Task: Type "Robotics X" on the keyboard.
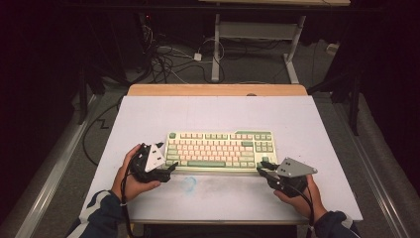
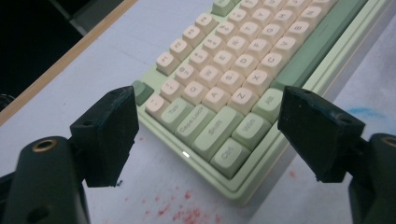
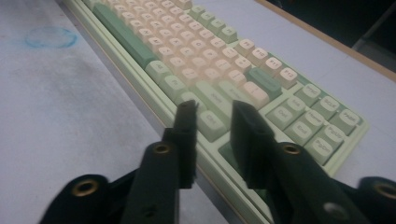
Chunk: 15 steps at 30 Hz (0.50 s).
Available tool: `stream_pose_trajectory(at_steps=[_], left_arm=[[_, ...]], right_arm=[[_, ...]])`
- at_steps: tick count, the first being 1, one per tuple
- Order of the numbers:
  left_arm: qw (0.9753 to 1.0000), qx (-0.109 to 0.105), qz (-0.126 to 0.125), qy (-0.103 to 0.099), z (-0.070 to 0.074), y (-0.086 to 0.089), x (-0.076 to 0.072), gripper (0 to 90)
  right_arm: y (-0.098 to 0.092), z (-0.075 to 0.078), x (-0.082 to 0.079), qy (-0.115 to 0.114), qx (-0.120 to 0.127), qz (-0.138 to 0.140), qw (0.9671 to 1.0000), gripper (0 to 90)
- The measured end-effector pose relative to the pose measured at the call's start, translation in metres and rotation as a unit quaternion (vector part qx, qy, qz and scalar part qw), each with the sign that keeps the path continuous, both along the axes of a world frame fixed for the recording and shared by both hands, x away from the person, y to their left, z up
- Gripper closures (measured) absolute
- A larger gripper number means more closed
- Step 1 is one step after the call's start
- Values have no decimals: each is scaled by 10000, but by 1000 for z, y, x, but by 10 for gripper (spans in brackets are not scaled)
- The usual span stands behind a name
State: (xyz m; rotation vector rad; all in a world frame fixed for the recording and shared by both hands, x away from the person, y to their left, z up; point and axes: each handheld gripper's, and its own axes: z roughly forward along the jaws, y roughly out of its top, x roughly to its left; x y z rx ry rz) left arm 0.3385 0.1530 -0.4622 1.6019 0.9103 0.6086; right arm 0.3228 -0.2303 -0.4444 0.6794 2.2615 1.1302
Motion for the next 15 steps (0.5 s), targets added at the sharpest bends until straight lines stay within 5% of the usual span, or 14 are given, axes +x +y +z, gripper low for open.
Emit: stream_pose_trajectory(at_steps=[5, 15], left_arm=[[9999, -20, 119, 100, -3, 12, -4, 194], [9996, -1, 150, 255, -13, 16, -14, 193]], right_arm=[[12, 3, 12, 130, -121, 162, 9997, 900], [45, 5, 38, 307, -227, 354, 9986, 900]])
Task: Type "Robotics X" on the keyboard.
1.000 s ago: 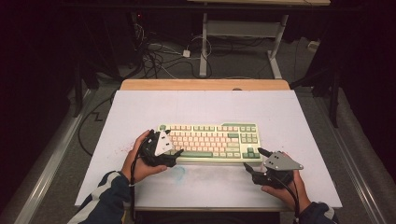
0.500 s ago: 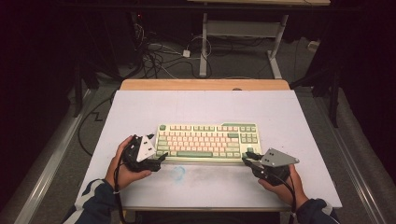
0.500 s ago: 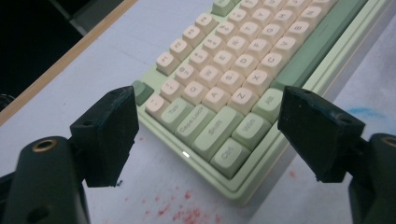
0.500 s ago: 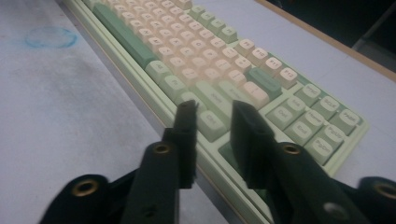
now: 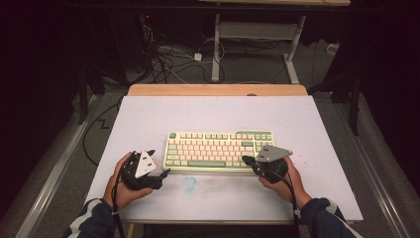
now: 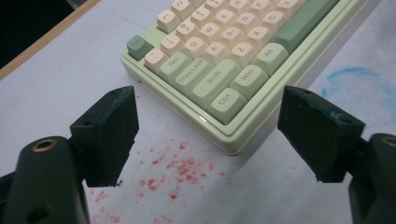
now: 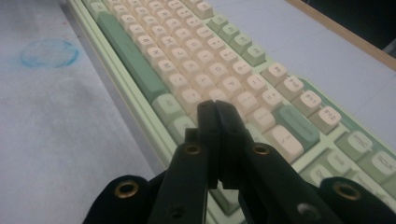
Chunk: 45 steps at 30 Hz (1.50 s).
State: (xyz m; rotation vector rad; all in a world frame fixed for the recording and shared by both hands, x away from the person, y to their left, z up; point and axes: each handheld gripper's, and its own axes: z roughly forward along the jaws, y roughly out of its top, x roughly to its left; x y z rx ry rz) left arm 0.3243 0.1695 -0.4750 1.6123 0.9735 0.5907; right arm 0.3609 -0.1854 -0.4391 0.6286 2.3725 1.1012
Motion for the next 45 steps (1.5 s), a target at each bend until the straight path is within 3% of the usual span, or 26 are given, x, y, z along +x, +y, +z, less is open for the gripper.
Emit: stream_pose_trajectory(at_steps=[7, 17, 22, 25, 31, 39, 45], left_arm=[[10000, -6, -27, 44, -1, -1, -2, 193], [9999, 48, -64, 112, -4, -1, 0, 193], [9999, 46, -33, 128, -5, -2, 1, 193], [9999, 68, -48, 131, -6, -2, 0, 193], [9998, 131, -52, 153, -7, -3, 0, 193], [9997, 165, -39, 158, -8, -3, 1, 193], [9997, 176, -49, 164, -7, -3, 0, 193]], right_arm=[[27, 1, 24, 17, -157, 104, 9998, 900], [56, -4, 56, 102, -434, -18, 9990, 900], [65, -11, 61, 109, -650, -72, 9978, 900], [65, -10, 63, 140, -620, -112, 9979, 900], [68, -11, 61, 202, -807, -9, 9965, 900], [62, -4, 58, 132, -491, -87, 9987, 885], [51, 5, 53, -15, -117, -203, 9997, 848]])
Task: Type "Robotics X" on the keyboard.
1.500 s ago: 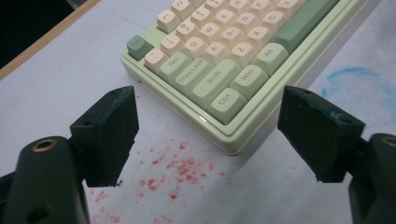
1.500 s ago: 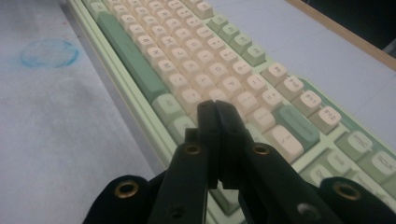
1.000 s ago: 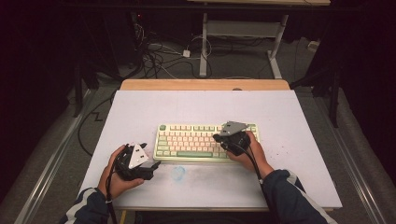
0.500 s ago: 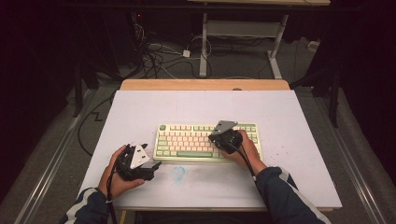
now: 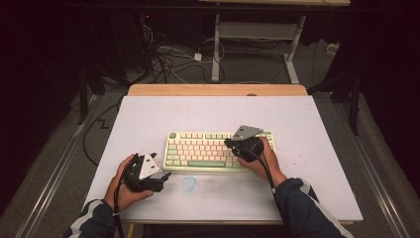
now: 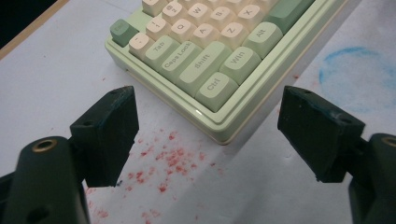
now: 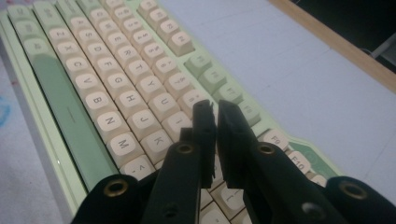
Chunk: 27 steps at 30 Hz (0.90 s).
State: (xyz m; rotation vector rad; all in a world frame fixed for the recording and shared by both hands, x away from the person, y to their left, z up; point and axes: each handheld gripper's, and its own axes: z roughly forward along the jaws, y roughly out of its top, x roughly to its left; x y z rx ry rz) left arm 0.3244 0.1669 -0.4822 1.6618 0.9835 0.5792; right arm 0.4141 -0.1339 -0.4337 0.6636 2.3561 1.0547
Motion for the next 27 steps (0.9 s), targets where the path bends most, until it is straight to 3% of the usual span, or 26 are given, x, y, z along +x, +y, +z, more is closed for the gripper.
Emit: stream_pose_trajectory(at_steps=[9, 18, 27], left_arm=[[10000, 17, 0, 17, 0, -1, 0, 194], [10000, -32, 29, 43, 1, -1, 0, 224], [10000, -41, 67, 49, 1, -2, 0, 249]], right_arm=[[-12, 9, -11, -214, 282, 24, 9994, 746], [-30, 20, -32, -607, 547, -14, 9967, 474], [-57, 19, -57, -1003, 555, -231, 9931, 338]])
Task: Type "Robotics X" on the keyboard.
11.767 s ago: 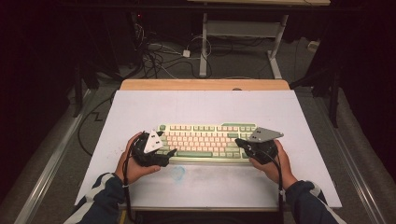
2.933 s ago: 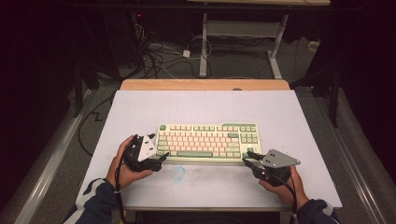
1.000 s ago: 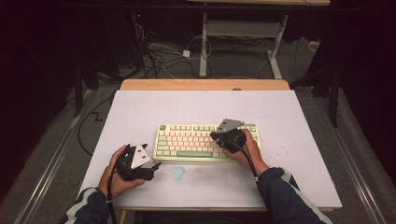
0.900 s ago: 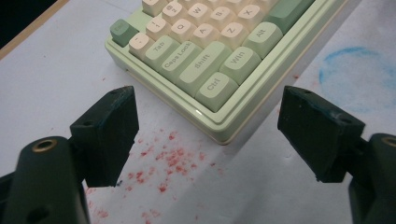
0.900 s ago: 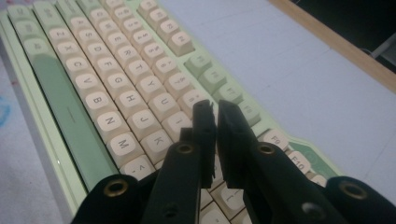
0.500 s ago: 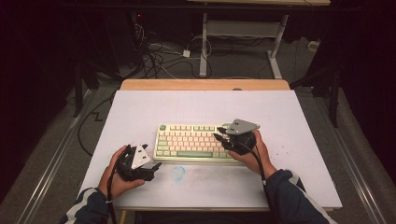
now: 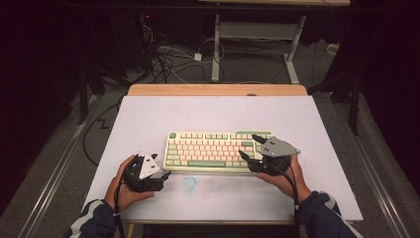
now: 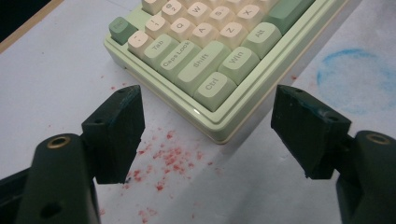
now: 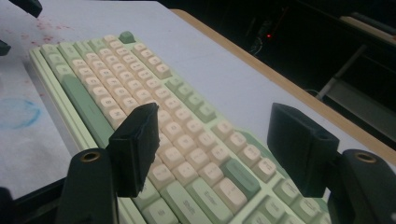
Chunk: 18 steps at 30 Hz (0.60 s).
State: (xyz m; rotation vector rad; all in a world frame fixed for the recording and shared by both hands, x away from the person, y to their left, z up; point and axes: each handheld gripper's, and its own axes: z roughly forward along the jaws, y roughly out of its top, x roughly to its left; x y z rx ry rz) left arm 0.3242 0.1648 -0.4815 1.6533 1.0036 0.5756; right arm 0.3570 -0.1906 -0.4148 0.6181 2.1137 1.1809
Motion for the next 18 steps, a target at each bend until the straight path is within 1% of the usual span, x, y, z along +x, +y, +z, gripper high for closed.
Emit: stream_pose_trajectory(at_steps=[5, 9, 12, 14, 16, 18], left_arm=[[10000, 7, 19, 55, 0, 0, 1, 258], [9999, -69, 41, 144, 2, 0, 2, 263], [9997, -144, 1, 187, 3, 1, 2, 268], [9996, -188, -63, 209, 5, 1, 1, 295], [9995, -180, -69, 231, 5, 1, 1, 333], [9993, -213, -116, 272, 7, 2, 2, 422]], right_arm=[[-16, -2, -9, -76, 114, -154, 9998, 270], [-28, -4, -15, -85, 178, -289, 9994, 224], [-38, -7, -19, -91, 258, -410, 9988, 202], [-42, -9, -21, -69, 233, -501, 9984, 194], [-47, -12, -25, -83, 203, -549, 9982, 197], [-51, -15, -29, -60, 194, -615, 9979, 202]])
